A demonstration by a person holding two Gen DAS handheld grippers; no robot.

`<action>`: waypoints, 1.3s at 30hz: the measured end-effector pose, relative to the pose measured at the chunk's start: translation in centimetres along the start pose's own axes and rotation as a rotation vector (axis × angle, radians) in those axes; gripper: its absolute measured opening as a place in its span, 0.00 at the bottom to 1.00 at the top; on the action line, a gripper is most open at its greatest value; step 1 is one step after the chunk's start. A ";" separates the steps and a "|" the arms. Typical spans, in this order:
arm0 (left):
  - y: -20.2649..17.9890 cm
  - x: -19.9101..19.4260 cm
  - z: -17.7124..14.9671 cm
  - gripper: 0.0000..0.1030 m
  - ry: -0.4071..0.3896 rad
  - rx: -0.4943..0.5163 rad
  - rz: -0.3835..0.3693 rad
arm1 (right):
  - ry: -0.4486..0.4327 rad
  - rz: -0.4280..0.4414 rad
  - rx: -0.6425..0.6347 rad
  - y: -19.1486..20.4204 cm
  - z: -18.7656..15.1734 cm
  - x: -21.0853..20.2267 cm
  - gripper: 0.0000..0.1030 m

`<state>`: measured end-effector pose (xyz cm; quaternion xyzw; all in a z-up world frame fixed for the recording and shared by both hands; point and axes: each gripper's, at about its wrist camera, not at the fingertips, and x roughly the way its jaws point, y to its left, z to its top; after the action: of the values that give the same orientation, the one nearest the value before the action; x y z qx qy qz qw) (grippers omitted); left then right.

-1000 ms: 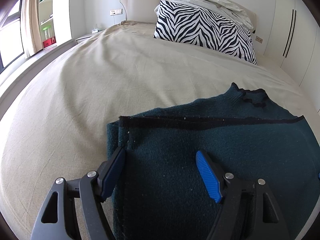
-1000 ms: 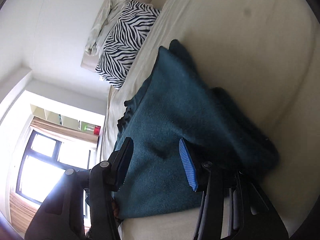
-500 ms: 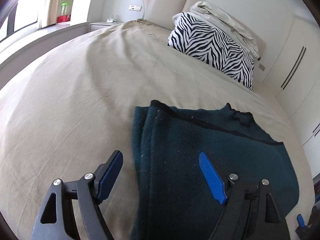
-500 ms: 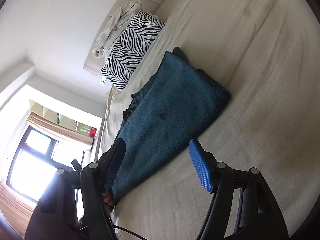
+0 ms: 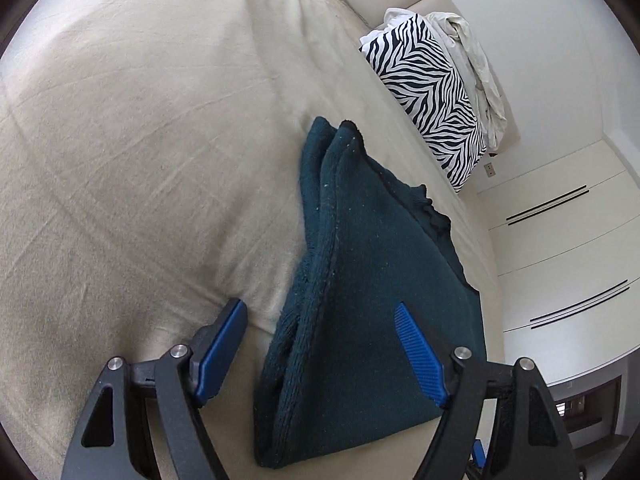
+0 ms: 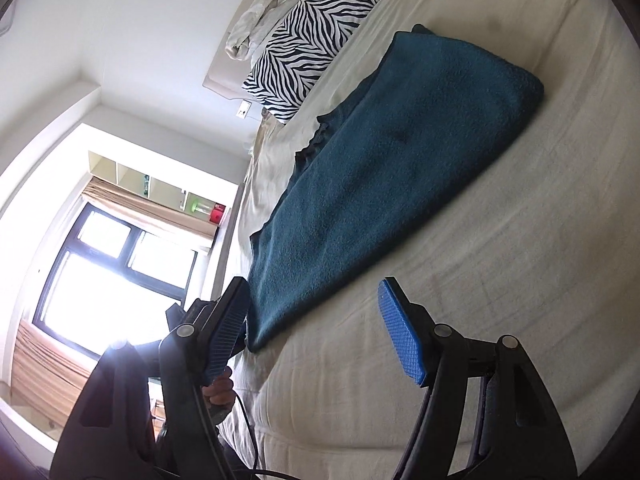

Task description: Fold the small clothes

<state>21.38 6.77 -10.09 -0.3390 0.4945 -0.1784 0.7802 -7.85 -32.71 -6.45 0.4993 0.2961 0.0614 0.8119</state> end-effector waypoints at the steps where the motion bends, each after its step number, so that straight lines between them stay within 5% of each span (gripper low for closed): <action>1: 0.0 0.1 0.1 0.76 0.010 -0.007 -0.006 | 0.006 0.005 -0.006 0.3 -0.2 0.1 0.64; 7: -1.5 2.1 0.2 0.75 0.135 -0.011 -0.056 | 0.055 0.037 -0.033 2.0 -0.4 1.9 0.64; 10: -1.8 2.7 -0.1 0.73 0.138 -0.010 -0.060 | 0.090 0.047 -0.056 3.1 -0.2 3.5 0.64; 15: -0.1 3.0 -0.1 0.30 0.157 -0.096 -0.094 | 0.167 0.039 -0.147 6.8 1.3 7.9 0.64; 19: 1.0 2.9 -0.3 0.18 0.157 -0.120 -0.126 | 0.226 0.031 -0.196 9.2 3.3 13.1 0.64; 24: 1.4 2.6 -0.3 0.15 0.141 -0.141 -0.170 | 0.297 0.019 -0.198 10.7 5.2 20.0 0.64; 29: 0.3 2.1 -0.1 0.14 0.119 -0.122 -0.193 | 0.374 -0.091 -0.175 7.1 5.8 26.1 0.64; 34: -3.3 0.8 0.2 0.13 0.085 -0.040 -0.193 | 0.343 -0.001 -0.162 6.2 6.2 25.1 0.64; 39: -10.1 0.4 0.0 0.13 0.073 0.107 -0.189 | 0.291 0.122 0.056 3.5 9.7 21.9 0.65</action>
<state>22.14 -0.64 -3.23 -0.3355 0.4780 -0.2896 0.7583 15.99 -29.78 -9.51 0.5248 0.3812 0.1739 0.7410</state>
